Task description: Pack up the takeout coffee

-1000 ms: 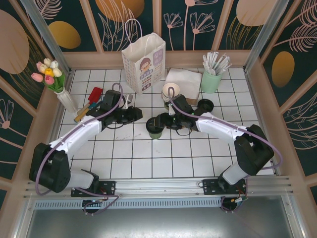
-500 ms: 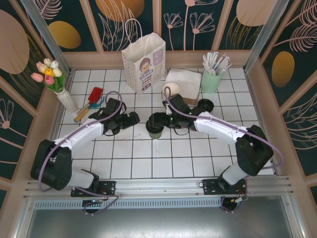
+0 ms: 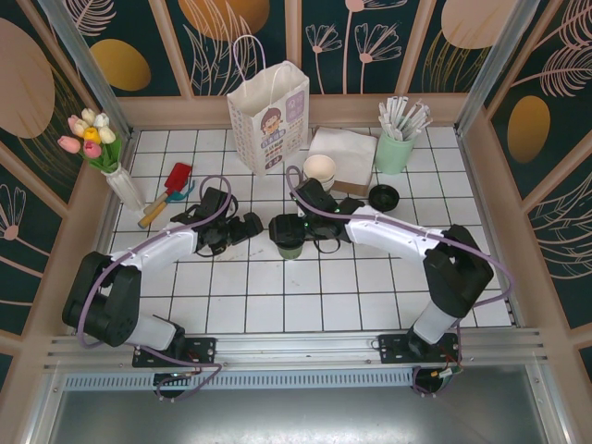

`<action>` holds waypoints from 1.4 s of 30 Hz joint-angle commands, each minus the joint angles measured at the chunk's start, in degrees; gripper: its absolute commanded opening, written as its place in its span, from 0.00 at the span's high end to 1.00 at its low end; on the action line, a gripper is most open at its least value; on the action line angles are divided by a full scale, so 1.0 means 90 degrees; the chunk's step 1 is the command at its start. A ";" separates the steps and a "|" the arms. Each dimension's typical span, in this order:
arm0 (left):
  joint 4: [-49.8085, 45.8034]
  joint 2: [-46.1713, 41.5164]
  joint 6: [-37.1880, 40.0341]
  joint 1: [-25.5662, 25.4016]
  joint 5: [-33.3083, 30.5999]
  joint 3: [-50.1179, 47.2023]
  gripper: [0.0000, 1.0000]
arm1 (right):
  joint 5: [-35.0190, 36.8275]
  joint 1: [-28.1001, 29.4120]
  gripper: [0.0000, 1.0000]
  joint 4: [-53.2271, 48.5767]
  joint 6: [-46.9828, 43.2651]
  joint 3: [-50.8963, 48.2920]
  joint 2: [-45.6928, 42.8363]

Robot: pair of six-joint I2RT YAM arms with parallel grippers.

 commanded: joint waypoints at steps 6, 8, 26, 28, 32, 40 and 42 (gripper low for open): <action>0.0243 0.0134 -0.0056 -0.0037 0.0382 -0.0096 0.02 | 0.0157 0.0092 0.11 -0.0301 0.0090 0.0064 0.0464; 0.0247 0.0169 -0.0043 -0.0052 0.0453 -0.0103 0.02 | 0.0088 0.0110 0.17 -0.0270 0.0117 0.0008 0.0484; 0.0474 -0.0464 -0.0343 -0.0060 -0.0661 0.0004 0.02 | -0.0220 -0.0488 0.29 -0.1285 0.0743 -0.2060 -0.1990; 0.0534 -0.0529 -0.0410 -0.0057 -0.0786 -0.0029 0.02 | -0.0146 -0.0855 0.30 -0.1506 0.0802 -0.2396 -0.2418; 0.0660 -0.0636 -0.0566 -0.0061 -0.0974 -0.0092 0.01 | -0.0041 -0.1757 0.30 -0.1809 0.0688 -0.2781 -0.3084; 0.0704 -0.0874 -0.0725 -0.0055 -0.1276 -0.0171 0.01 | 0.0423 -0.3552 0.32 -0.2206 0.0169 -0.2509 -0.3171; 0.0702 -0.0943 -0.0782 -0.0058 -0.1396 -0.0211 0.02 | 0.0481 -0.3938 0.32 -0.2117 0.0024 -0.2447 -0.3166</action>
